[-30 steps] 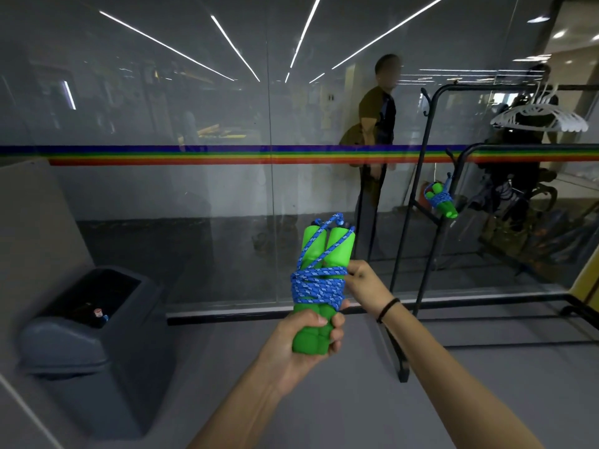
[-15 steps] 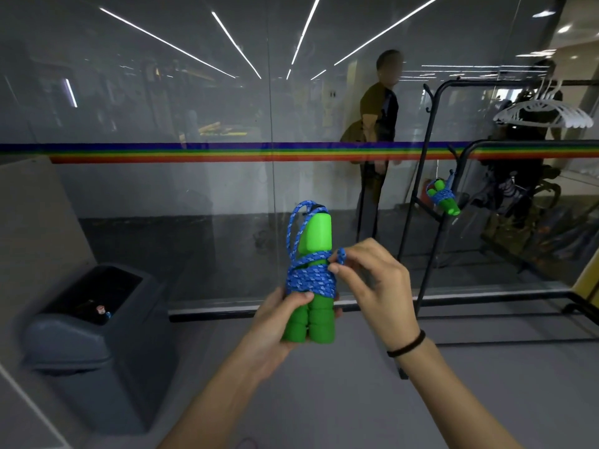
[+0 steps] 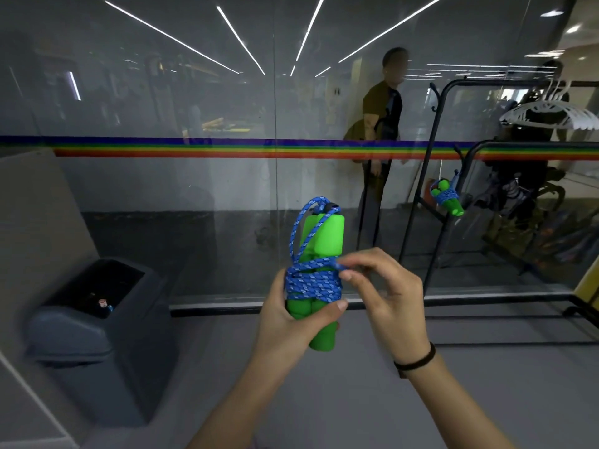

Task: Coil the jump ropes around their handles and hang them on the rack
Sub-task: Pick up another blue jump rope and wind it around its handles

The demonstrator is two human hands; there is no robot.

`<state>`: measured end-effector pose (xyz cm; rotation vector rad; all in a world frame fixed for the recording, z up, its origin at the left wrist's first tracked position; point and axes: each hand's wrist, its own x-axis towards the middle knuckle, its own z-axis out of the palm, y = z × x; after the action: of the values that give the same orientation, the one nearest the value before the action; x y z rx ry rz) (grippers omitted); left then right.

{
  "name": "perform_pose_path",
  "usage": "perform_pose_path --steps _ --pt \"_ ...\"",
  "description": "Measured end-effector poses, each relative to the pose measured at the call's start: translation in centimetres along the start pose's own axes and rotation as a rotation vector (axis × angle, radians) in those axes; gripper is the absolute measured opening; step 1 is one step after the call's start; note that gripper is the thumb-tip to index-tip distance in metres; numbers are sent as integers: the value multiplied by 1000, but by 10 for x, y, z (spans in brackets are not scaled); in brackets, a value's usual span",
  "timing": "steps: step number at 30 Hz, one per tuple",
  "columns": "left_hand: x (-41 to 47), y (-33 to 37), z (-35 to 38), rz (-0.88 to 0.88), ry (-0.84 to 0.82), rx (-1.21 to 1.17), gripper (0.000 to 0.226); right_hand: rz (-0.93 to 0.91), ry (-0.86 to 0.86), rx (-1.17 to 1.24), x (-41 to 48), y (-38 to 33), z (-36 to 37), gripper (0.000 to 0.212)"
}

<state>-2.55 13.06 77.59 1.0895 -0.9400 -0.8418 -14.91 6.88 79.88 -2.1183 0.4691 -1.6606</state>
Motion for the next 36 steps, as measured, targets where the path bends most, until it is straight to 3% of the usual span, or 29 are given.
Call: perform_pose_path --steps 8,21,27,36 --pt "-5 0 -1 136 82 320 57 -46 -6 -143 -7 1 4 14" --pt "-1 13 -8 232 190 1040 80 118 -106 -285 2 3 11 20" --pt "2 9 -11 213 185 1109 78 106 -216 -368 5 8 11 9" --pt "2 2 -5 166 152 1068 70 130 -142 -482 0 21 28 7"
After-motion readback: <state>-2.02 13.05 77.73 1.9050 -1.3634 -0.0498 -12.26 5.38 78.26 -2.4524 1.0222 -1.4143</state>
